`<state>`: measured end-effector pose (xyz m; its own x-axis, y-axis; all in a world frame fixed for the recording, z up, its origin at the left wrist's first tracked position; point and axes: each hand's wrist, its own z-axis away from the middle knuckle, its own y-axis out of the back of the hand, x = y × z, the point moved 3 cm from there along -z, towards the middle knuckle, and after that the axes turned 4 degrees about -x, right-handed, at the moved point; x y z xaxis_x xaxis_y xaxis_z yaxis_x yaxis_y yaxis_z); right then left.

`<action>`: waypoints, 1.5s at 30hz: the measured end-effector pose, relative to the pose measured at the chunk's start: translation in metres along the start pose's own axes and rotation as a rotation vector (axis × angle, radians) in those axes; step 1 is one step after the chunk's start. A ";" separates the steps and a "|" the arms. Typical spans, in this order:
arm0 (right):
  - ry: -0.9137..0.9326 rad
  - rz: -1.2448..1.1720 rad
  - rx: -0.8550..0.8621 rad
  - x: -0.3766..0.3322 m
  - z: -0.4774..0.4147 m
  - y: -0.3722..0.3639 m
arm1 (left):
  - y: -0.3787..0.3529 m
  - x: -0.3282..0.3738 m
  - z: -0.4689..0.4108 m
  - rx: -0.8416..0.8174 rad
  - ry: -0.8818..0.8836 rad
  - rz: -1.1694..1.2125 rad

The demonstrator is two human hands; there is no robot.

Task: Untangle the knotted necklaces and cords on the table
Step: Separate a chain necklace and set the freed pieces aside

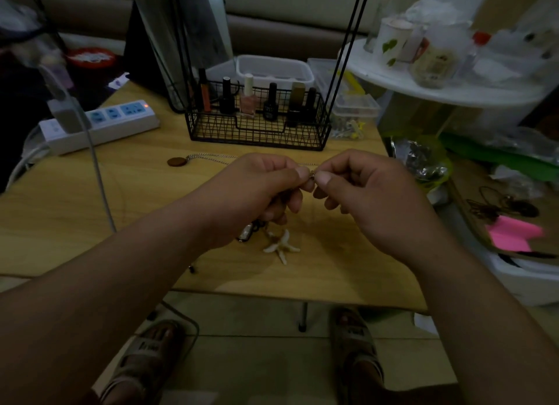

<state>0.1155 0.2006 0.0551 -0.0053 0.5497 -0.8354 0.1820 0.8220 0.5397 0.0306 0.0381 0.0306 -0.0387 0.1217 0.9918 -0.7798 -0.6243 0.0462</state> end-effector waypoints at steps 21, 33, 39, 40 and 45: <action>-0.192 -0.093 -0.131 0.004 -0.002 -0.016 | -0.002 0.003 0.005 0.055 -0.173 -0.419; -0.173 -0.232 -0.153 0.008 -0.008 -0.017 | 0.004 -0.001 0.003 0.117 -0.225 -0.474; -0.186 -0.219 -0.158 0.009 -0.006 -0.015 | 0.007 -0.003 0.005 0.139 -0.199 -0.452; -0.187 -0.212 -0.164 0.009 -0.006 -0.015 | 0.008 -0.003 0.006 0.146 -0.190 -0.448; -0.170 -0.169 -0.171 0.009 -0.004 -0.014 | 0.008 -0.002 0.008 0.149 -0.162 -0.470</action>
<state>0.1091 0.1944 0.0407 0.1460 0.3816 -0.9127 0.0237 0.9210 0.3888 0.0292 0.0265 0.0295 0.4007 0.3016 0.8651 -0.5922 -0.6353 0.4958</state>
